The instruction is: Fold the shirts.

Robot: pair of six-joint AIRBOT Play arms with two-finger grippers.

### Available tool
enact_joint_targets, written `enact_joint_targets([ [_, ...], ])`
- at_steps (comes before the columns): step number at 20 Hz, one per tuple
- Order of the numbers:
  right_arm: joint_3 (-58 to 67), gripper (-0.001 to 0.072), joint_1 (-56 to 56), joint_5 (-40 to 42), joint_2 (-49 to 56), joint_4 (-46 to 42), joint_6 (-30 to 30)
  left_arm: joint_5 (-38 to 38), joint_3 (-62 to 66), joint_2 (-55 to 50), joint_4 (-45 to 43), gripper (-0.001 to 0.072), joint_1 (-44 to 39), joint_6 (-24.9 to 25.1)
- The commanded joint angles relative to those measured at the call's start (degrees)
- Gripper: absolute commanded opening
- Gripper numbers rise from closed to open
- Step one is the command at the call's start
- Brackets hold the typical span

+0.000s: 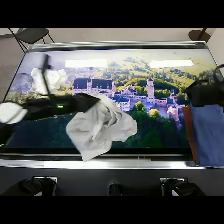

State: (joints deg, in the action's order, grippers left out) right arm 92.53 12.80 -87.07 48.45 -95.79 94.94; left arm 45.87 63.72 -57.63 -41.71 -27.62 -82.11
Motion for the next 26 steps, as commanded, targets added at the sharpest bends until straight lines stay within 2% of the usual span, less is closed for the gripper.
enact_joint_targets([
  [1,0.0,0.0568,0.0,-0.4,0.0,-5.3,0.4,-4.9,-0.1,-12.8,3.1,0.0026,-10.5,-0.2],
  [3,0.0,0.0568,0.0,0.3,2.0,-9.2,0.4,-7.6,0.0,-18.7,5.4,0.0050,-15.6,-0.2],
  [4,-0.1,0.0573,0.0,0.6,3.7,-10.4,0.4,-7.0,0.3,-20.7,6.0,0.0344,-16.5,-0.4],
  [5,-0.1,0.0582,0.0,0.2,5.9,-10.3,0.4,-4.6,1.0,-21.7,5.9,0.0720,-16.0,-0.5],
  [8,-0.2,0.0598,-1.0,0.9,14.9,-3.6,-1.9,8.9,6.0,-20.9,-0.1,0.0715,-6.2,-0.4],
  [10,-0.2,0.0596,-5.1,-0.5,21.9,10.1,-5.2,18.7,9.9,-19.2,-6.2,0.0714,4.0,-1.2],
  [12,-0.2,0.0593,-10.1,-6.6,28.2,24.5,-8.0,25.3,10.8,-16.4,-12.4,0.0706,13.7,-1.5],
  [13,-0.5,0.0593,-11.8,-9.4,30.5,28.4,-8.5,28.3,10.2,-14.9,-16.2,0.0706,18.0,-1.5],
  [15,-4.4,0.0593,-13.0,-11.7,31.4,30.0,-8.7,31.6,6.9,-12.6,-22.5,0.0705,24.6,-1.5],
  [17,-11.3,0.0593,-11.7,-10.8,28.7,30.3,-9.7,31.6,0.4,-11.1,-22.9,0.0705,29.3,-1.5],
  [19,-20.5,0.0596,-9.8,-4.3,23.5,30.3,-10.3,28.7,-6.8,-11.3,-20.7,0.0704,31.0,-1.5],
  [21,-28.6,0.0607,-9.3,0.6,18.8,31.5,-10.3,23.4,-13.5,-12.3,-16.3,0.0646,30.4,-1.5],
  [24,-36.7,0.0609,-9.3,2.1,12.4,34.2,-12.0,15.3,-19.1,-15.1,-10.1,0.0645,28.1,-1.2],
  [26,-40.4,0.0611,-9.3,2.2,8.1,34.5,-12.1,12.7,-19.2,-18.1,-6.5,0.0638,26.3,-0.2],
])
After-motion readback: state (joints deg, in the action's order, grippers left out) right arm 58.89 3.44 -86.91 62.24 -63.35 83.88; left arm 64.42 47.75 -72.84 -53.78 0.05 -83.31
